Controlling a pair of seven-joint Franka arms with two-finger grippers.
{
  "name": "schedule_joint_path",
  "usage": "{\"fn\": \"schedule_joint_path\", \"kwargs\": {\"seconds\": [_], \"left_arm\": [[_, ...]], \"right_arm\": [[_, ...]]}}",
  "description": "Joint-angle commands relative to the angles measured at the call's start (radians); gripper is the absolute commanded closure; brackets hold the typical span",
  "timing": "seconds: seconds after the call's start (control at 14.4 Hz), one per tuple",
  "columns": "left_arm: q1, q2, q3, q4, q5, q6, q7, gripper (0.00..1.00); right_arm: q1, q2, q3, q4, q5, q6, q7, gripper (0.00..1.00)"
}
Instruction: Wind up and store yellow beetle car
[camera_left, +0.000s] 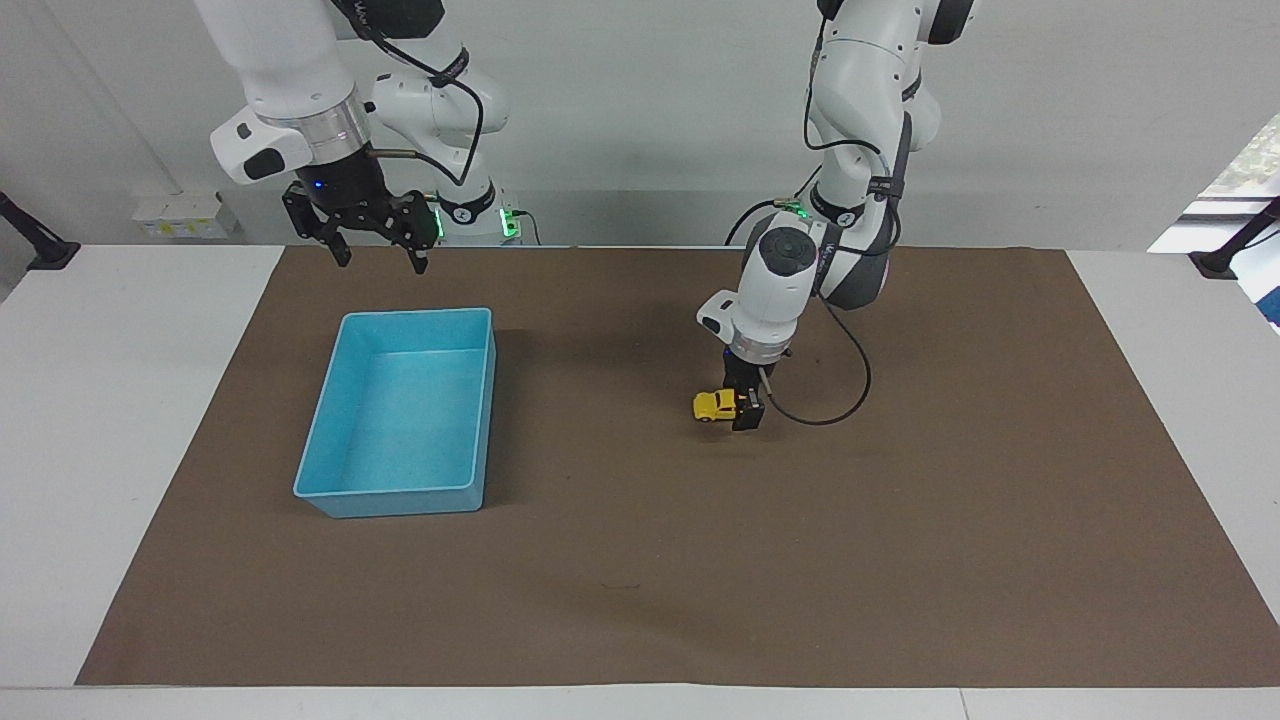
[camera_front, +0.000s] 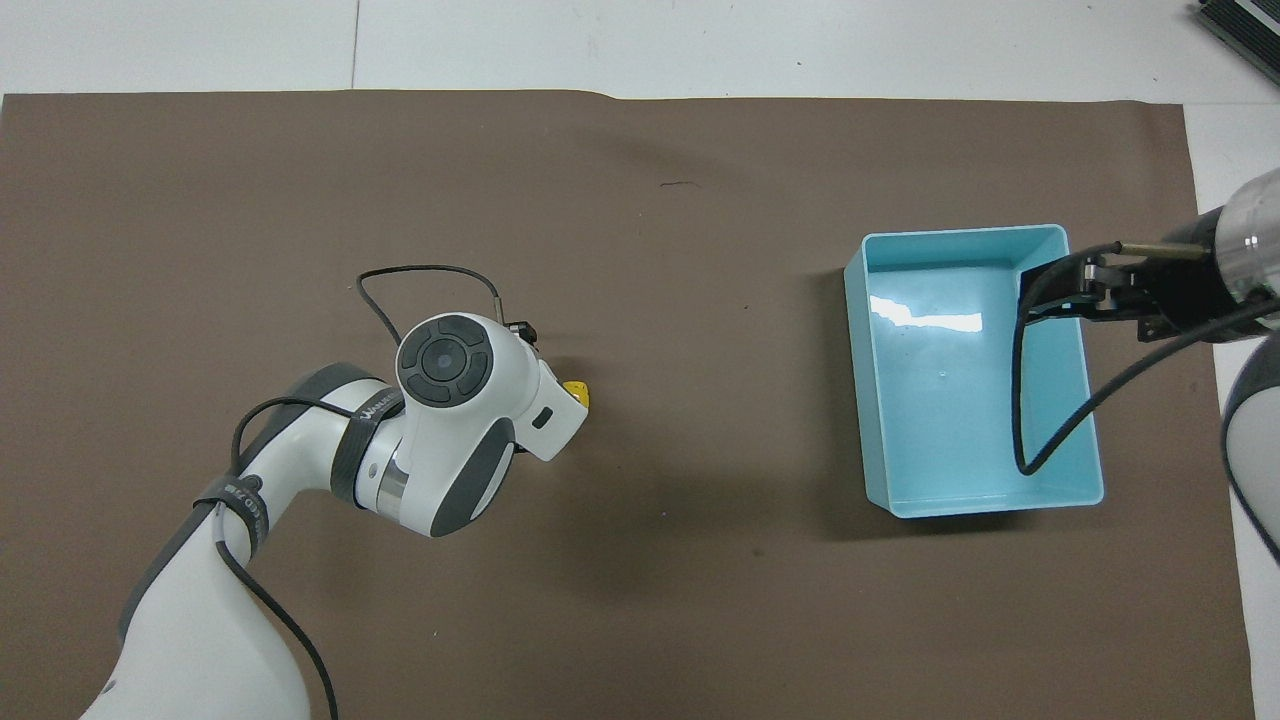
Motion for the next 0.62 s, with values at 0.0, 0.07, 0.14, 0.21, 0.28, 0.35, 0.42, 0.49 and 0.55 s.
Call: {"fn": "schedule_joint_path", "kwargs": {"seconds": [0.0, 0.07, 0.14, 0.21, 0.28, 0.35, 0.42, 0.49, 0.55], "left_arm": [[-0.024, -0.007, 0.022, -0.009, -0.015, 0.022, -0.015, 1.0], [-0.026, -0.008, 0.022, -0.009, -0.015, 0.019, -0.017, 1.0], [-0.027, -0.01, 0.022, -0.01, -0.015, 0.017, -0.009, 1.0], [-0.033, -0.011, 0.022, -0.015, -0.015, 0.019, -0.003, 1.0], [-0.041, -0.011, 0.022, -0.015, -0.015, 0.022, -0.003, 1.0], [-0.049, -0.011, 0.022, -0.015, -0.015, 0.022, 0.0, 1.0], [-0.052, -0.013, 0.022, -0.018, -0.015, 0.025, 0.003, 1.0], [-0.05, -0.014, 0.022, -0.021, -0.015, 0.025, 0.015, 1.0], [-0.04, -0.017, 0.022, -0.029, -0.015, 0.022, 0.041, 1.0]], "right_arm": [[-0.017, -0.014, 0.002, -0.009, 0.029, 0.001, 0.01, 0.0], [-0.017, -0.014, 0.002, -0.009, 0.029, 0.0, 0.01, 0.0], [-0.017, -0.014, 0.002, -0.009, 0.029, 0.001, 0.01, 0.0], [-0.017, -0.014, 0.002, -0.009, 0.029, 0.0, 0.01, 0.0], [-0.017, -0.014, 0.002, -0.009, 0.029, 0.0, 0.01, 0.0], [-0.017, -0.014, 0.002, -0.009, 0.029, 0.0, 0.01, 0.0], [-0.017, -0.014, 0.002, -0.009, 0.029, 0.0, 0.01, 0.0], [-0.017, -0.014, 0.002, -0.009, 0.029, 0.001, 0.01, 0.0], [-0.017, -0.014, 0.002, -0.009, 0.029, 0.001, 0.01, 0.0]]}}
